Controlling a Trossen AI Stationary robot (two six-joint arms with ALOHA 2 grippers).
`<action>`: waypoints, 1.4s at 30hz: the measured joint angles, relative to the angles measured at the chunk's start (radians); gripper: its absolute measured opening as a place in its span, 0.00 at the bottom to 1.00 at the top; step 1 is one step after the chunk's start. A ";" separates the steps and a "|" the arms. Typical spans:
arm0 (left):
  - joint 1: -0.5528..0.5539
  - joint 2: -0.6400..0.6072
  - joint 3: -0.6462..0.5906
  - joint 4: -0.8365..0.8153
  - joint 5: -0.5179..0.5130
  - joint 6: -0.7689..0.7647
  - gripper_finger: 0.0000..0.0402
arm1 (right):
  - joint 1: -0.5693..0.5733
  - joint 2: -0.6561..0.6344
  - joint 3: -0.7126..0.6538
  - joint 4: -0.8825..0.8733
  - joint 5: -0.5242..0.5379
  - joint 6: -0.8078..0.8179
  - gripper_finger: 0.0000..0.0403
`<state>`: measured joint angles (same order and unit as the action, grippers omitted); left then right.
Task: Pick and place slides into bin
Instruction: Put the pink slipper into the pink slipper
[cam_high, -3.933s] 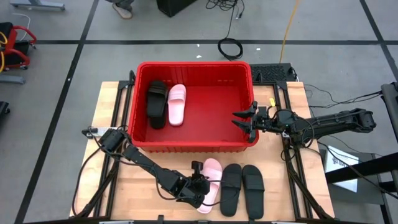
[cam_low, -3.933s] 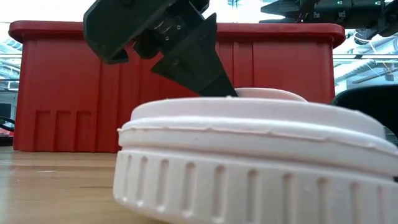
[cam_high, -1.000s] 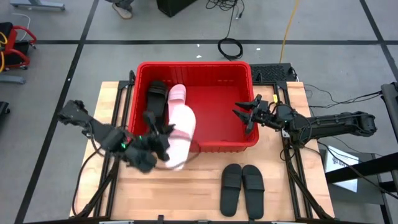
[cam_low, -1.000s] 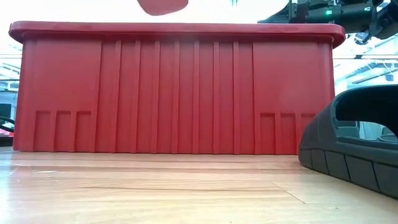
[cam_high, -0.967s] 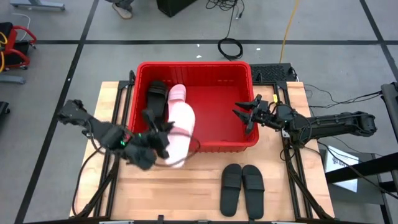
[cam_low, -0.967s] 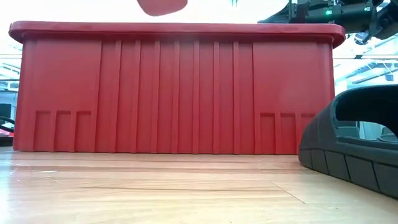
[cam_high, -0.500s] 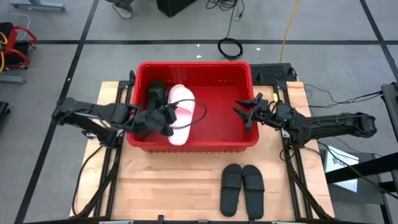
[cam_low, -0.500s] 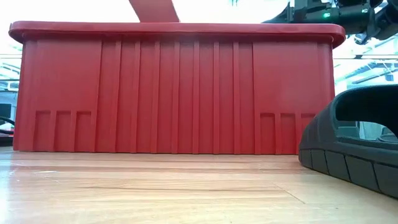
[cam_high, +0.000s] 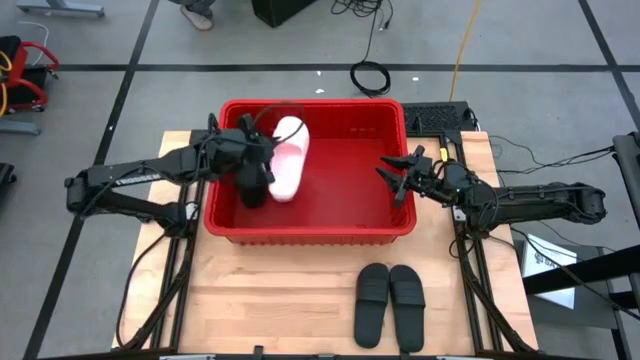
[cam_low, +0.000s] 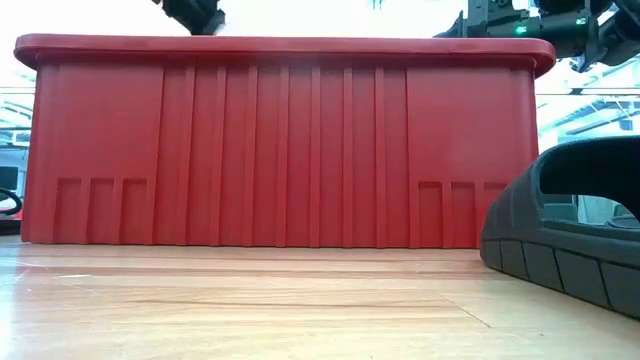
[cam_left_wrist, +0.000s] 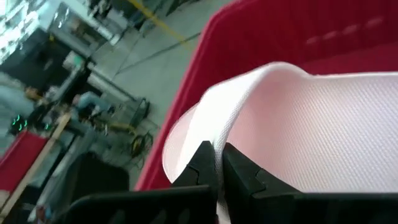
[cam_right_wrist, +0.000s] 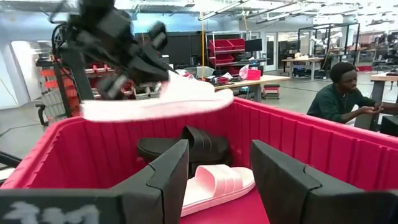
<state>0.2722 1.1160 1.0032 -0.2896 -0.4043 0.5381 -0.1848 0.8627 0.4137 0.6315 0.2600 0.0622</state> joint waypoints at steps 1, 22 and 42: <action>0.024 0.001 -0.020 0.008 0.013 -0.001 0.00 | 0.000 0.000 0.000 0.000 0.000 -0.003 0.41; 0.233 0.122 -0.295 0.381 0.183 -0.028 0.00 | -0.106 0.005 0.000 -0.042 0.000 -0.003 0.41; 0.300 0.227 -0.295 0.370 0.193 -0.022 0.00 | -0.111 0.119 0.000 0.051 -0.003 0.005 0.41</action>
<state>0.5724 1.3433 0.7078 0.0807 -0.2117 0.5164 -0.2958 0.9815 0.4137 0.6830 0.2573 0.0669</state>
